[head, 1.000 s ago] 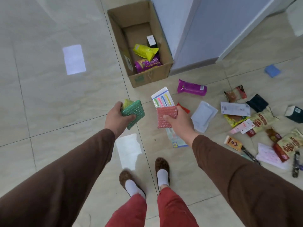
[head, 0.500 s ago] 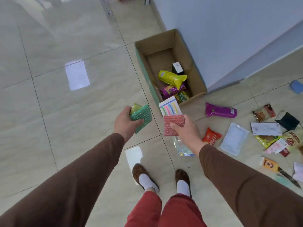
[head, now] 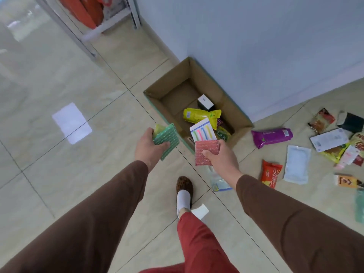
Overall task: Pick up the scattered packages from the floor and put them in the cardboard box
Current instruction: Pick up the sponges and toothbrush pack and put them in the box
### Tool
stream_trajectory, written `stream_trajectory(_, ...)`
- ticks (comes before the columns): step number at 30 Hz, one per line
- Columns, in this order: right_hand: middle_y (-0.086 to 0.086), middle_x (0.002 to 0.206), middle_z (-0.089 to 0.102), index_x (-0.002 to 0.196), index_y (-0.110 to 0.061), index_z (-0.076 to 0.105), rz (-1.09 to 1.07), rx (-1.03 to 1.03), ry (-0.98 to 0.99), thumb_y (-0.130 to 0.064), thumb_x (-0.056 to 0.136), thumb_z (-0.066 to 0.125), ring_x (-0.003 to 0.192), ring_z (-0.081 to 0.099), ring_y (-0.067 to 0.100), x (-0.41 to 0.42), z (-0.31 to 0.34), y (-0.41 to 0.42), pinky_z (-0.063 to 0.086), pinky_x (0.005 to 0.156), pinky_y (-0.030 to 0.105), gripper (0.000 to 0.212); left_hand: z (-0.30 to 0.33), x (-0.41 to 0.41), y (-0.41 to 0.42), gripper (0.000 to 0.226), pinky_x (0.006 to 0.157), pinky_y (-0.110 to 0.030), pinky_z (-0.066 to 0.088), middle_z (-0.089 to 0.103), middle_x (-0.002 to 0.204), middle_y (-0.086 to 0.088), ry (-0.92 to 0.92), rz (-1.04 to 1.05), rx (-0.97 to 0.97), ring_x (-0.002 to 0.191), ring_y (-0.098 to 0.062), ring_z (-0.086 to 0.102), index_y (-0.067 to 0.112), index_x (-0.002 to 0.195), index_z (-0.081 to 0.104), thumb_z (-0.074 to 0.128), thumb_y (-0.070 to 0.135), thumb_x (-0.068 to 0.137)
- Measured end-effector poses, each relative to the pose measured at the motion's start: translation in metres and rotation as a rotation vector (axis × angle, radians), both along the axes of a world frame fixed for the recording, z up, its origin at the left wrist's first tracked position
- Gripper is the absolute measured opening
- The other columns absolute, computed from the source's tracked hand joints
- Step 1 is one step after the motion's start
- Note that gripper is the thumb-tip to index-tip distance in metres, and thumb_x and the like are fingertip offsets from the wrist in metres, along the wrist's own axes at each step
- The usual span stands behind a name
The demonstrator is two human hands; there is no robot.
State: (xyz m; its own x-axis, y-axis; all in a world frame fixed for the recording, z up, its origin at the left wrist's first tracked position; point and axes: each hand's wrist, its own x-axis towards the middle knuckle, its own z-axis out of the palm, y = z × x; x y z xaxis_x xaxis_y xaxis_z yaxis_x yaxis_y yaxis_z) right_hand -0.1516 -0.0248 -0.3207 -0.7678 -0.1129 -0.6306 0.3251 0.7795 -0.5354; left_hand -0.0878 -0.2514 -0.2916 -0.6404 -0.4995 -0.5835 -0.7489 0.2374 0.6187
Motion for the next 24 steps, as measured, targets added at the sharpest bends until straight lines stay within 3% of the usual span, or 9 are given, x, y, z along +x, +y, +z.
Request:
stream_trajectory(3, -0.016, 0.092, 0.068, 0.106, -0.025, 0.056, -0.103, -0.021, -0.014, -0.038, 0.092, 0.071, 0.088, 0.067, 0.015, -0.028, -0.012, -0.028, 0.051, 0.08, 0.034, 0.024, -0.01, -0.044, -0.026, 0.03, 0.058, -0.027, 0.047, 0.066, 0.096, -0.002, 0.001, -0.065, -0.055, 0.082, -0.02, 0.064, 0.014, 0.106, 0.055, 0.074, 0.021, 0.085)
stream_trajectory(6, -0.01, 0.101, 0.071, 0.113, -0.025, 0.057, -0.231, -0.058, -0.03, -0.038, 0.092, 0.07, 0.094, 0.069, 0.016, -0.056, -0.024, -0.055, 0.054, 0.086, 0.036, 0.027, -0.024, -0.085, -0.043, 0.029, 0.065, -0.031, 0.049, 0.065, 0.099, -0.003, -0.011, -0.144, -0.07, 0.087, -0.023, 0.064, 0.015, 0.108, 0.053, 0.071, 0.024, 0.087)
stream_trajectory(11, -0.007, 0.103, 0.069, 0.116, -0.022, 0.056, -0.462, -0.1, -0.041, -0.035, 0.093, 0.069, 0.098, 0.069, 0.02, -0.096, -0.051, -0.096, 0.054, 0.093, 0.042, 0.029, -0.054, -0.151, -0.071, 0.026, 0.065, -0.033, 0.048, 0.063, 0.098, -0.005, -0.033, -0.301, -0.107, 0.086, -0.025, 0.062, 0.014, 0.107, 0.049, 0.066, 0.022, 0.088)
stream_trajectory(16, -0.013, 0.089, 0.059, 0.112, -0.02, 0.052, -0.635, -0.087, 0.002, -0.031, 0.095, 0.069, 0.089, 0.06, 0.019, -0.13, -0.074, -0.133, 0.041, 0.079, 0.03, 0.027, -0.082, -0.212, -0.092, 0.029, 0.068, -0.037, 0.051, 0.06, 0.089, -0.001, -0.013, -0.479, -0.145, 0.083, -0.027, 0.062, 0.012, 0.107, 0.049, 0.067, 0.023, 0.087)
stream_trajectory(19, -0.008, 0.095, 0.062, 0.113, -0.02, 0.05, -0.742, -0.134, 0.019, -0.031, 0.093, 0.072, 0.093, 0.064, 0.021, -0.147, -0.086, -0.156, 0.045, 0.081, 0.032, 0.032, -0.095, -0.24, -0.101, 0.039, 0.084, -0.042, 0.054, 0.063, 0.104, -0.003, 0.022, -0.552, -0.116, 0.094, -0.027, 0.063, 0.015, 0.118, 0.048, 0.07, 0.024, 0.086)
stream_trajectory(22, -0.005, 0.102, 0.067, 0.119, -0.022, 0.047, -0.826, -0.179, 0.01, -0.028, 0.089, 0.075, 0.095, 0.068, 0.021, -0.157, -0.094, -0.173, 0.052, 0.084, 0.036, 0.042, -0.108, -0.262, -0.111, 0.063, 0.103, -0.04, 0.043, 0.056, 0.134, -0.012, 0.019, -0.66, -0.157, 0.122, -0.03, 0.054, 0.008, 0.139, 0.042, 0.072, 0.023, 0.085)
stream_trajectory(24, -0.001, 0.115, 0.064, 0.133, -0.02, 0.044, -0.811, -0.147, -0.018, -0.024, 0.09, 0.072, 0.102, 0.064, 0.022, -0.157, -0.095, -0.178, 0.049, 0.086, 0.035, 0.052, -0.115, -0.267, -0.119, 0.07, 0.109, -0.039, 0.037, 0.048, 0.144, -0.014, -0.006, -0.727, -0.191, 0.132, -0.032, 0.046, 0.007, 0.145, 0.037, 0.071, 0.024, 0.087)
